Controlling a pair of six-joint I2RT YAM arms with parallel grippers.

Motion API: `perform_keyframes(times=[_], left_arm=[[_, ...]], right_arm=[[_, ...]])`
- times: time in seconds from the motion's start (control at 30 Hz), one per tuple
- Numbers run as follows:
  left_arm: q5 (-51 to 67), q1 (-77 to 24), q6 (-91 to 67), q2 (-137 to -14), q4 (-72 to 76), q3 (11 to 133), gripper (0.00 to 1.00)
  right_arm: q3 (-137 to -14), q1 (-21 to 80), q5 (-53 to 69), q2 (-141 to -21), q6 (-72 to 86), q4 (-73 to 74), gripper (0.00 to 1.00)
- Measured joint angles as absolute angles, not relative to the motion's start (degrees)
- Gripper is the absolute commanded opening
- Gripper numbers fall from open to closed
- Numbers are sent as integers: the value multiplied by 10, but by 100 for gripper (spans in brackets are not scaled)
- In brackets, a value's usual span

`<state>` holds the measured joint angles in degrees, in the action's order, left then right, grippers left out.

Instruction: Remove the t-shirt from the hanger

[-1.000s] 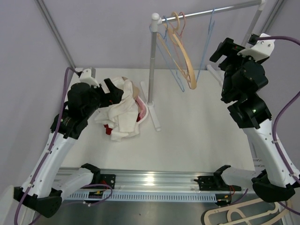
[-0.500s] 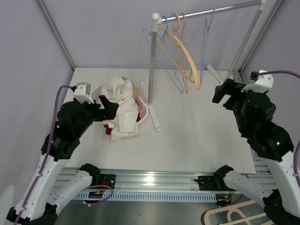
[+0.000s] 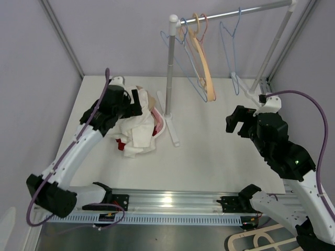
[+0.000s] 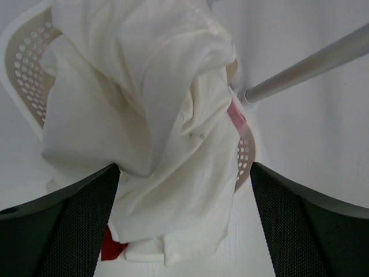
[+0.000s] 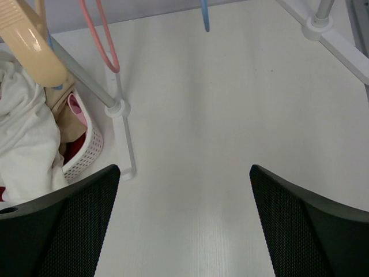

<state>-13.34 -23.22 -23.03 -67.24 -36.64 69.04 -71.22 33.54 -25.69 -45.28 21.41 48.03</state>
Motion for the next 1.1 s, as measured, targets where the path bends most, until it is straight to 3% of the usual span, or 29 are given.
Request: perform_keyframes(times=[0.2,0.53,0.8,1.1], left_arm=[[-119,-196,-261,-806,-366,776,100],[-45,-117,-332,-1066,-388,812,99],[-96,-130,-344,-983,-448,818,99],[-163,-187,-296,-683,-464,856,99]], right_arm=[[-712,335,-233,-443,214,480,99],[-711,335,-220,-421,214,480,99],[-706,335,-213,-423,220,478,99],[-701,335,-209,-432,223,476,100]])
